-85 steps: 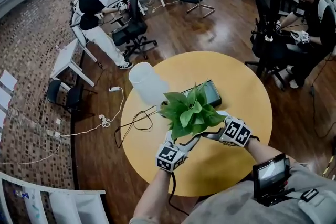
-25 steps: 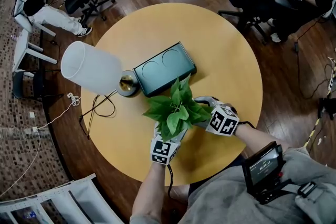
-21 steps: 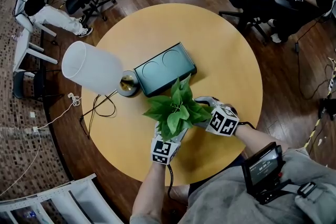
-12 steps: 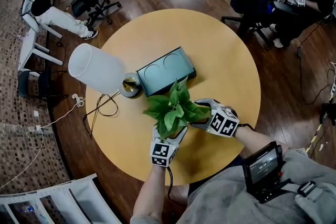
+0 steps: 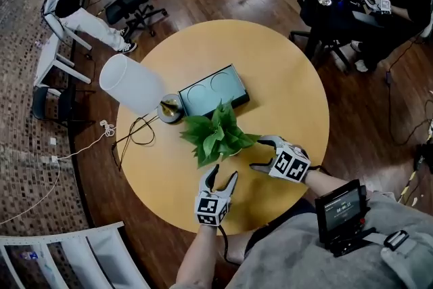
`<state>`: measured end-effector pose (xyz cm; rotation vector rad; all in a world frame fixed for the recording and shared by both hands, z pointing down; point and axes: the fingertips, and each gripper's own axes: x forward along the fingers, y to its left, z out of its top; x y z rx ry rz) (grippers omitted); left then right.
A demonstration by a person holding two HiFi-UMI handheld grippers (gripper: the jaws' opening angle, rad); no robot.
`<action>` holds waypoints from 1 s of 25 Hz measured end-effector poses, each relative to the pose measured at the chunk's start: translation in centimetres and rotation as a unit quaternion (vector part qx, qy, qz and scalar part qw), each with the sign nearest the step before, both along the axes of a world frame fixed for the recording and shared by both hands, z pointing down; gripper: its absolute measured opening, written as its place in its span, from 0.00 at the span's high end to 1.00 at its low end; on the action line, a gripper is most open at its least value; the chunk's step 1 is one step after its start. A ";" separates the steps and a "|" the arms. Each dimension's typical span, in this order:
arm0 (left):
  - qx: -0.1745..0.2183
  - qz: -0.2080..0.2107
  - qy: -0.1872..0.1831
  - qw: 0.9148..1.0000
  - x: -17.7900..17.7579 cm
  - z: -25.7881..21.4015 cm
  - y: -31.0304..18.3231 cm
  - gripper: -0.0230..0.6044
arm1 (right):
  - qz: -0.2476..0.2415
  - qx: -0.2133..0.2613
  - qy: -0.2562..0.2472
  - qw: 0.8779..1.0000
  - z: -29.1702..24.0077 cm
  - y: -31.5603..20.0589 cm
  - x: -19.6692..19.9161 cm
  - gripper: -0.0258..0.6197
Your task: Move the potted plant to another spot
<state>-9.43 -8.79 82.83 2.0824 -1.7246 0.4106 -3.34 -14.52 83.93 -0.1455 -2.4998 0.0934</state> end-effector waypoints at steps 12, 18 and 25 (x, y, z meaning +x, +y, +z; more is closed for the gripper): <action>0.046 -0.013 -0.005 0.999 6.1 -3.6 8.6 0.95 | 0.037 -0.006 -0.072 0.997 -5.4 11.0 3.9 0.82; 0.064 -0.019 0.011 0.998 9.7 -5.2 14.3 0.95 | 0.071 0.005 -0.100 0.992 -7.8 17.3 7.7 0.96; 0.108 -0.017 0.061 0.992 14.5 -8.2 19.9 0.95 | 0.096 0.005 -0.107 0.990 -8.9 24.7 12.6 0.96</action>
